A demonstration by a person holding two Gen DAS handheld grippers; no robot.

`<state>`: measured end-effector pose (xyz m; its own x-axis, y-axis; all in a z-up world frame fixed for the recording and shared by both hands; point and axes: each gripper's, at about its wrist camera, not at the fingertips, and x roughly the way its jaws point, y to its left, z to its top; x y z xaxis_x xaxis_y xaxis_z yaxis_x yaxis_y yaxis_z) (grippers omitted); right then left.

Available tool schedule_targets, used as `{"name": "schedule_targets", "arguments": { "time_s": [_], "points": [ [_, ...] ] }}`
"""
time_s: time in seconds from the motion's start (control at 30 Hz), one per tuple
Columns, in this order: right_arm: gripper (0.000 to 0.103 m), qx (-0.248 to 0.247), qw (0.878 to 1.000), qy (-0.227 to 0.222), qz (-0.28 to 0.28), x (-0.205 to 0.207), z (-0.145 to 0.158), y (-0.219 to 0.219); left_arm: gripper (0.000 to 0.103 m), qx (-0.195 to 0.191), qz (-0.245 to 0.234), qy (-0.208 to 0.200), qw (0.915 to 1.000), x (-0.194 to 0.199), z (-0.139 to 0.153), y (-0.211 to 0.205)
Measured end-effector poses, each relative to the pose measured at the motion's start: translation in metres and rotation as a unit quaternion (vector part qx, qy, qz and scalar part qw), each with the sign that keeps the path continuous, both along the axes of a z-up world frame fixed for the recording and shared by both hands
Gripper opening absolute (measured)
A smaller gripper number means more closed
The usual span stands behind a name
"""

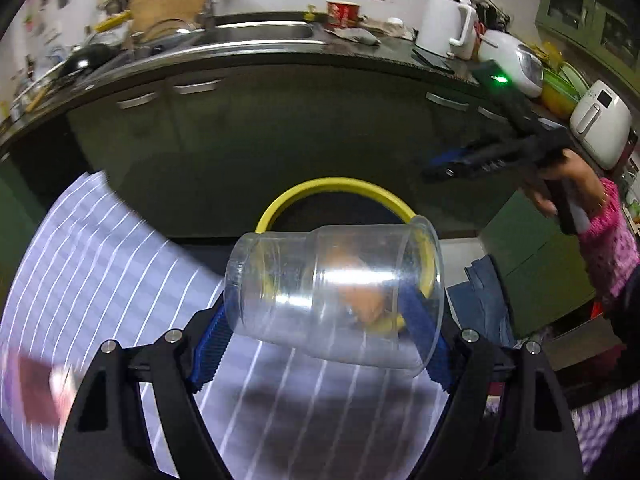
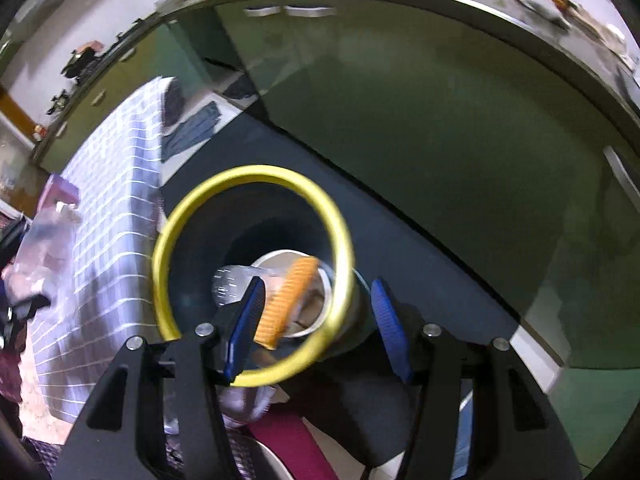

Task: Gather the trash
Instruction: 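Carry the clear cup over the yellow-rimmed bin and open the left gripper, then grasp the purple HEXSE box with the right gripper and lift it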

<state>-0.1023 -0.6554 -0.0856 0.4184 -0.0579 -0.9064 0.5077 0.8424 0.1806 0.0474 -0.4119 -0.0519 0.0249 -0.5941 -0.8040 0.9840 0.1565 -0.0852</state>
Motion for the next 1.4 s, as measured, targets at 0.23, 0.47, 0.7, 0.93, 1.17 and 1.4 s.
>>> {"name": "schedule_targets", "arguments": {
  "time_s": [0.23, 0.47, 0.7, 0.93, 1.17, 1.4],
  "points": [
    [0.053, -0.006, 0.999, 0.007, -0.031, -0.010, -0.001, -0.032, 0.080, 0.042, -0.028, 0.011, 0.9987, -0.002, -0.042, -0.099],
    [0.053, 0.002, 1.000, 0.013, -0.027, -0.012, -0.004, -0.026, 0.090, 0.085, -0.015, 0.016, 0.9961, -0.004, -0.077, -0.145],
    [0.054, -0.004, 1.000, -0.002, 0.005, 0.014, 0.007, -0.007, 0.094, -0.001, 0.057, 0.022, 0.9982, 0.009, -0.023, -0.061],
    [0.054, 0.008, 0.995, 0.013, 0.100, 0.067, -0.005, 0.064, 0.098, -0.061, 0.182, -0.008, 0.9813, -0.001, 0.002, 0.109],
    [0.054, 0.003, 0.974, 0.003, 0.226, 0.148, 0.014, 0.175, 0.098, -0.067, 0.331, -0.046, 0.9400, 0.009, -0.006, 0.264],
    [0.056, 0.008, 0.938, 0.007, 0.346, 0.226, 0.027, 0.289, 0.098, -0.059, 0.424, -0.088, 0.8995, 0.042, -0.025, 0.369]
  ]
}}
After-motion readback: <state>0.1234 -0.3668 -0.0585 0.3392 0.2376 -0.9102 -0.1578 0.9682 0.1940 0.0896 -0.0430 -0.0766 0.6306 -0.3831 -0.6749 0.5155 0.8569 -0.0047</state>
